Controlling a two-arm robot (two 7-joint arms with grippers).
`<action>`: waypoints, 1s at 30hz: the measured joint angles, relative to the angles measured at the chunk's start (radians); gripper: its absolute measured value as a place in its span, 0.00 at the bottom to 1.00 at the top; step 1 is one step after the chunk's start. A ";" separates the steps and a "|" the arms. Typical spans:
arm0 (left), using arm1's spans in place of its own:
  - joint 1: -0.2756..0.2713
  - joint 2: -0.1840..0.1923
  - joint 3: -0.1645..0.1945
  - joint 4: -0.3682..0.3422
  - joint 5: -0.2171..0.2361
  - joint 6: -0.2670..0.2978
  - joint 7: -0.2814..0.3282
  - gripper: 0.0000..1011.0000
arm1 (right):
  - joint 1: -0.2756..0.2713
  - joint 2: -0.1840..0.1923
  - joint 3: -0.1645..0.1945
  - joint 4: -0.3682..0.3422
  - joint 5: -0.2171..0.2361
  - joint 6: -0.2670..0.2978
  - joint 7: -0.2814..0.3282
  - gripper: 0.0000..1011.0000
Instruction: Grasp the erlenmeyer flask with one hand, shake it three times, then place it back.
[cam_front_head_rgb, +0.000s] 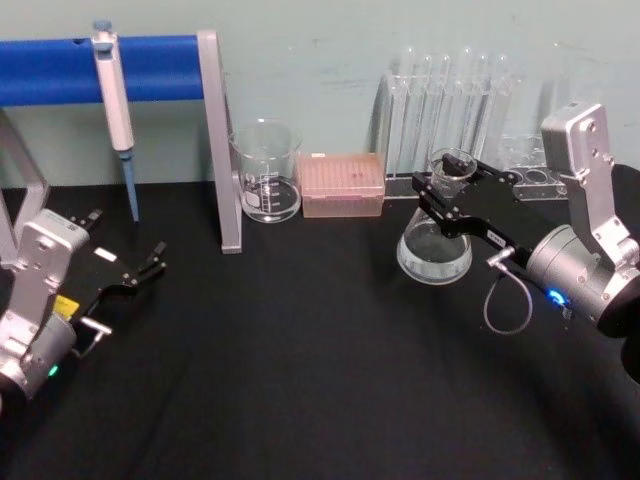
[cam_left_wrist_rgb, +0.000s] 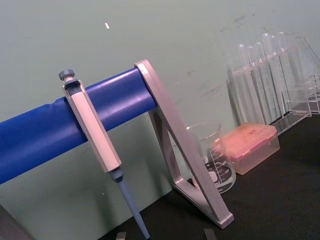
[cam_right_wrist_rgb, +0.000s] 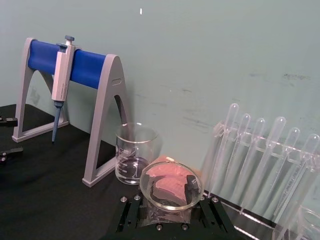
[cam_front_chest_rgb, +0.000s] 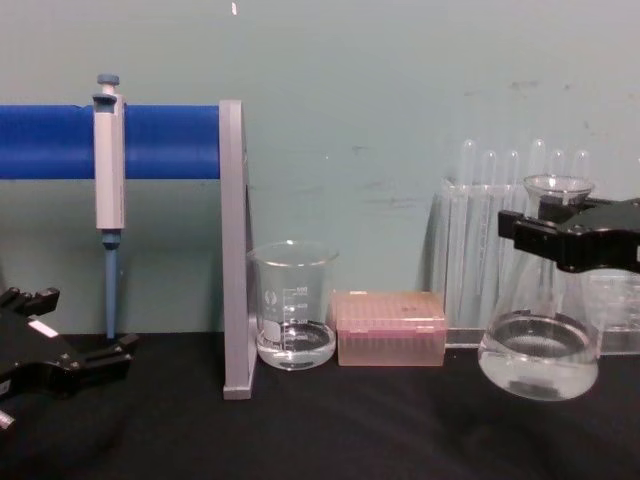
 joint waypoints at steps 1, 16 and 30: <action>0.000 0.000 0.000 0.000 0.000 0.000 0.000 0.99 | 0.000 -0.001 0.000 0.000 -0.001 0.000 0.001 0.44; 0.000 0.000 0.000 0.000 0.000 0.000 0.000 0.99 | -0.003 -0.021 -0.029 -0.025 0.003 0.001 0.046 0.44; 0.000 0.000 0.000 0.000 0.000 0.000 0.000 0.99 | 0.006 -0.029 -0.083 -0.043 0.026 0.001 0.085 0.44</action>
